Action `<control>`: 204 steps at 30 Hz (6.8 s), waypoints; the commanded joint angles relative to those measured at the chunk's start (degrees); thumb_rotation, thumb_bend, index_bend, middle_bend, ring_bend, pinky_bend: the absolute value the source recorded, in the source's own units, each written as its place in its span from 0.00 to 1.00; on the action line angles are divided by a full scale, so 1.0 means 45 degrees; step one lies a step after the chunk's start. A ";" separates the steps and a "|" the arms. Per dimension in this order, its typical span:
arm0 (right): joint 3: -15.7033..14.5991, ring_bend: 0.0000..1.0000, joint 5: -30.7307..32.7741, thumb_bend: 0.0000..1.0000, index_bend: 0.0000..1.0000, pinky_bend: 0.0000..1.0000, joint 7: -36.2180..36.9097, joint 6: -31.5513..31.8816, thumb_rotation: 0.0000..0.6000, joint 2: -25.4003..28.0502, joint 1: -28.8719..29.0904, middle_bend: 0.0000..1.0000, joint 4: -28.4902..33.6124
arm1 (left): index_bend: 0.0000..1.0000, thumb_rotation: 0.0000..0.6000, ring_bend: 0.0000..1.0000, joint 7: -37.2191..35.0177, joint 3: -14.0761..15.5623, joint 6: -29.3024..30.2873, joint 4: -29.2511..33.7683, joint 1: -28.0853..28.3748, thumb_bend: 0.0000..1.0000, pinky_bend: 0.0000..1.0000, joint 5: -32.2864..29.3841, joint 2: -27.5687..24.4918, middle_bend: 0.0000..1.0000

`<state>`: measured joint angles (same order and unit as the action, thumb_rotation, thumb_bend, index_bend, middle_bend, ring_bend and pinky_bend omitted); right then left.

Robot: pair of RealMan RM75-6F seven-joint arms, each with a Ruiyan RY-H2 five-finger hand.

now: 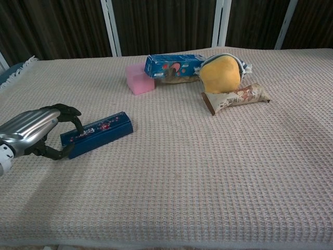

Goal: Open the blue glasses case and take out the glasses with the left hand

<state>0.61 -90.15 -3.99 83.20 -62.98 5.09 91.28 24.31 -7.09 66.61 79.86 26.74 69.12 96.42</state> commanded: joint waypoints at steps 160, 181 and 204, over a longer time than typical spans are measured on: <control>-0.0542 0.00 -0.1449 0.09 0.00 0.00 0.2645 0.1436 1.00 0.1006 -0.0538 0.00 -0.0305 | 0.12 1.00 0.00 0.1076 0.2072 -0.1081 0.2369 -0.0733 0.63 0.00 0.2784 -0.0313 0.00; -0.0497 0.00 -0.1427 0.10 0.00 0.00 0.2856 0.1538 1.00 0.1052 -0.0609 0.00 -0.0413 | 0.11 1.00 0.00 0.1988 0.1045 -0.1055 0.1143 -0.0125 0.62 0.00 0.1941 0.1511 0.00; -0.0408 0.00 -0.1336 0.10 0.00 0.00 0.3254 0.1689 1.00 0.1144 -0.0688 0.00 -0.0530 | 0.10 1.00 0.00 0.2204 -0.0138 -0.0714 -0.0262 0.0774 0.61 0.00 0.0972 0.2421 0.00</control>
<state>-1.22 -96.17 10.65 90.80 -57.84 1.99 88.90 34.49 -7.71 63.02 78.38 30.20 73.17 107.59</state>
